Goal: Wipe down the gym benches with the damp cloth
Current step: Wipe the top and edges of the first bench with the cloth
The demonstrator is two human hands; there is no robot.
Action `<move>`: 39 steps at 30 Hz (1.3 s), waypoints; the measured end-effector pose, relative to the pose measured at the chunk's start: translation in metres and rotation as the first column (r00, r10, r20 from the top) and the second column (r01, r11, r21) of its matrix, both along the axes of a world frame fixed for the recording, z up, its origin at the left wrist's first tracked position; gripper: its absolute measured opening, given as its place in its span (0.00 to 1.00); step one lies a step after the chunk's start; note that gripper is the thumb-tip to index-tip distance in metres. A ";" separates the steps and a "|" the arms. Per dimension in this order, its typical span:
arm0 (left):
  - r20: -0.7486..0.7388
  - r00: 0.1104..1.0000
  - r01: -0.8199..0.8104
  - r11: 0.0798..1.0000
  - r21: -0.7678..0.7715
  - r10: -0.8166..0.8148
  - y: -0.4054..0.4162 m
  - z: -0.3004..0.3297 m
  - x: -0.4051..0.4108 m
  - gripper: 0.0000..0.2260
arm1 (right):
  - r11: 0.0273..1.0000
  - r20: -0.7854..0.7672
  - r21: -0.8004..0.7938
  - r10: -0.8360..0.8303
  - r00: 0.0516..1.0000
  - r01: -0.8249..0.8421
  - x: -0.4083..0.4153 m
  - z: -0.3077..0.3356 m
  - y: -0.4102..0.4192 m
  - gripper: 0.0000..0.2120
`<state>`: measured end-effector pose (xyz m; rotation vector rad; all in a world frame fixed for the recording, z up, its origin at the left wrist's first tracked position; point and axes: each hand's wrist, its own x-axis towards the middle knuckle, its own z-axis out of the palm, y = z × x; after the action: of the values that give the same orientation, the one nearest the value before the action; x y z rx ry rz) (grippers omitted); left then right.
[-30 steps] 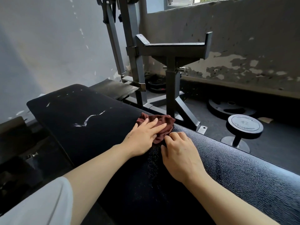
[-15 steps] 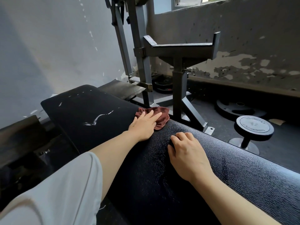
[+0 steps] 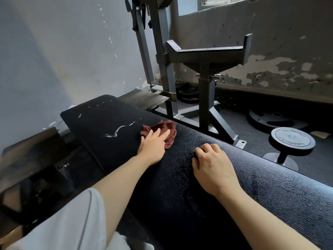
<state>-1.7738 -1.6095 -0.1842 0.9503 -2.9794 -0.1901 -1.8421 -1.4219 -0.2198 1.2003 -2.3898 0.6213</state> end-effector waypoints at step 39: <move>0.028 0.987 -0.158 0.982 0.100 0.156 0.041 0.017 0.147 0.23 | 0.958 0.017 0.143 0.249 0.968 -0.248 0.100 0.023 0.051 0.04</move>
<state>-1.6270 -1.5689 -0.1675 1.1995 -2.9190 -0.3357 -1.7418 -1.3712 -0.1967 1.5797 -2.3347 0.5278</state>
